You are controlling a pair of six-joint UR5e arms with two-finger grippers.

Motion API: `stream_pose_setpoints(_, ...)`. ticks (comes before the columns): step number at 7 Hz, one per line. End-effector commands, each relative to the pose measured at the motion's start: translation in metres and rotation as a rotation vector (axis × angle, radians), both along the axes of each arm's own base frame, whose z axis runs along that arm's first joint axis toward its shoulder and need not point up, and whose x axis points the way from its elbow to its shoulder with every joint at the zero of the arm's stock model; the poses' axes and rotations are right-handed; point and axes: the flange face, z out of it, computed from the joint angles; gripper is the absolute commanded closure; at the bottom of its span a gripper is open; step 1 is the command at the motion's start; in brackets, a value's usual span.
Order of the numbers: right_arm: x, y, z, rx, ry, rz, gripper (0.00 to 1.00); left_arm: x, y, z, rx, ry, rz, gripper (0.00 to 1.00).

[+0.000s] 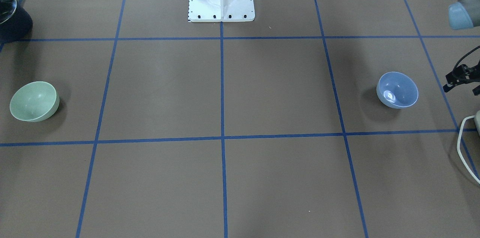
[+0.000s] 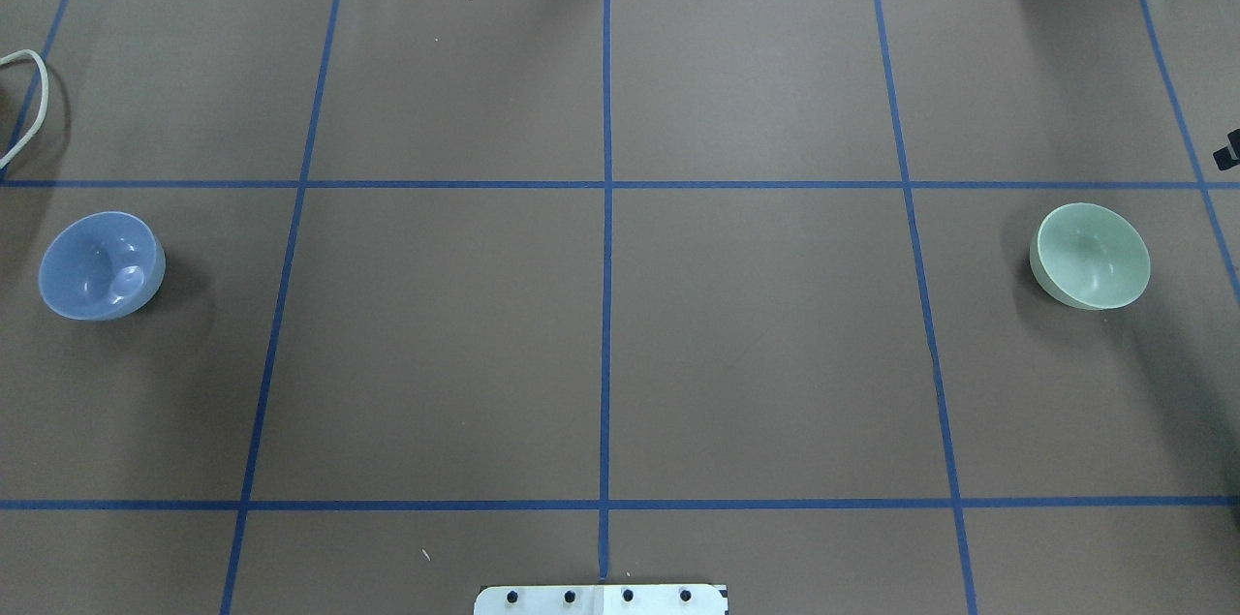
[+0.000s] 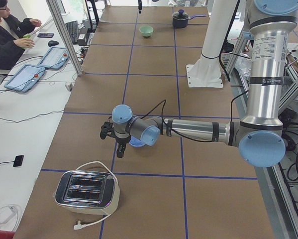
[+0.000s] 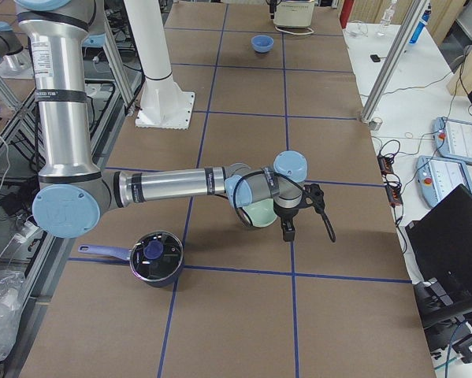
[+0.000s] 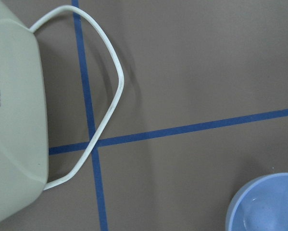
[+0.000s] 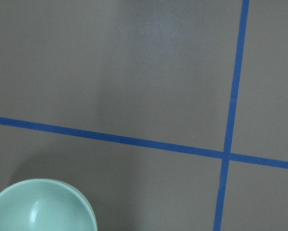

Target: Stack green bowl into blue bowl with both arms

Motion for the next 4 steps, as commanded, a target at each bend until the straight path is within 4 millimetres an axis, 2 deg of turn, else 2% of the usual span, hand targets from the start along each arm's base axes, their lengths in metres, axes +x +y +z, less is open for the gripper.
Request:
stream_pose_setpoints(1, -0.001, 0.000, 0.001, -0.001, 0.000, -0.002, 0.00, 0.056, 0.006, 0.015, 0.013, 0.018, 0.037, 0.02)
stream_pose_setpoints(2, 0.000, 0.000, 0.002, -0.002, 0.001, 0.000, 0.00, 0.062, 0.008, 0.025, 0.031, 0.025, 0.051, 0.03)
stream_pose_setpoints(3, -0.001, 0.001, 0.002, -0.004, 0.001, -0.002, 0.00, 0.070, 0.009, 0.025, 0.046, 0.033, 0.063, 0.18)
stream_pose_setpoints(4, 0.000, 0.001, 0.002, -0.004, 0.001, 0.000, 0.00, 0.071, 0.010, 0.023, 0.054, 0.037, 0.066, 0.67)
